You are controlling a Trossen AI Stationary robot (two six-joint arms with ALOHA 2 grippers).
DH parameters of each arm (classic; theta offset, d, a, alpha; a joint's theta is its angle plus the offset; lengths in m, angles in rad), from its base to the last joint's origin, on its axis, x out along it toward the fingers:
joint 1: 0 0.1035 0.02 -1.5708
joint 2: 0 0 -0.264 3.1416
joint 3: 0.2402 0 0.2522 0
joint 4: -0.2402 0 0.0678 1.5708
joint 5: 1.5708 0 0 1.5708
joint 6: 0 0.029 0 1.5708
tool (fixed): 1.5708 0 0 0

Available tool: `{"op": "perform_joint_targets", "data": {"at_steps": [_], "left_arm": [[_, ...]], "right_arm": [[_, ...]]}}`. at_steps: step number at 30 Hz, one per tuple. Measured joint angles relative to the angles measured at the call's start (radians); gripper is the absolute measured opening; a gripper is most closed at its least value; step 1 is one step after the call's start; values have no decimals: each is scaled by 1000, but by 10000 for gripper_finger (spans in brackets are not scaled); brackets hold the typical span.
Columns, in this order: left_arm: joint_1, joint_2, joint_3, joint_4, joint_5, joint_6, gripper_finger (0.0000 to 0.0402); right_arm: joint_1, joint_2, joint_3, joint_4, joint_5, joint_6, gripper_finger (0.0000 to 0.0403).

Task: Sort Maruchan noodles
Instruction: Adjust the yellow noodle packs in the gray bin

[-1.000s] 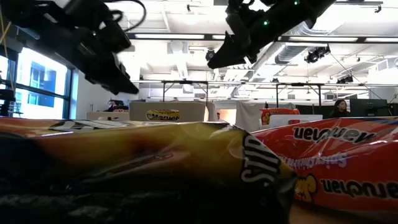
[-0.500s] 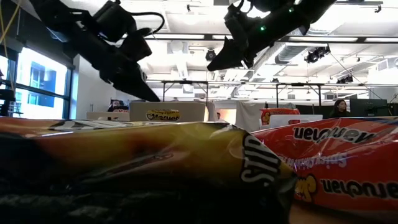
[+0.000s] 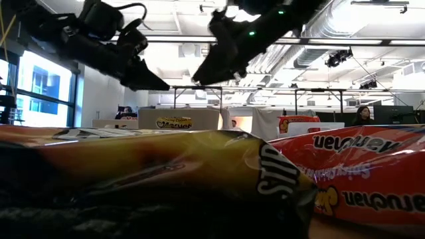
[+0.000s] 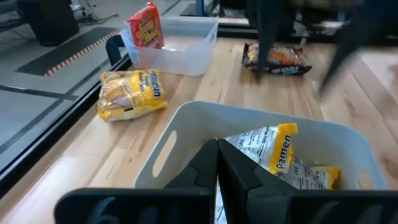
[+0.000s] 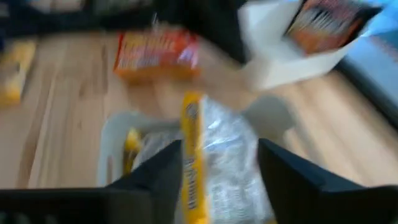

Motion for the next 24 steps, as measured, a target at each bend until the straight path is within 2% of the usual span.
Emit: {"op": "perform_joint_targets", "data": {"at_steps": [5, 10, 17, 24], "left_arm": [[10, -12, -46, 39, 0, -13, 0], [9, -12, -53, 39, 0, -12, 0], [9, -12, -54, 21, -1, 6, 0], [9, -12, -54, 17, -1, 7, 0]], "right_arm": [[31, 135, 178, -225, 36, -13, 268], [36, 238, 312, -416, 118, -59, 279], [13, 317, 393, -563, 132, -61, 235], [-20, 312, 398, -604, 151, -59, 147]]}}
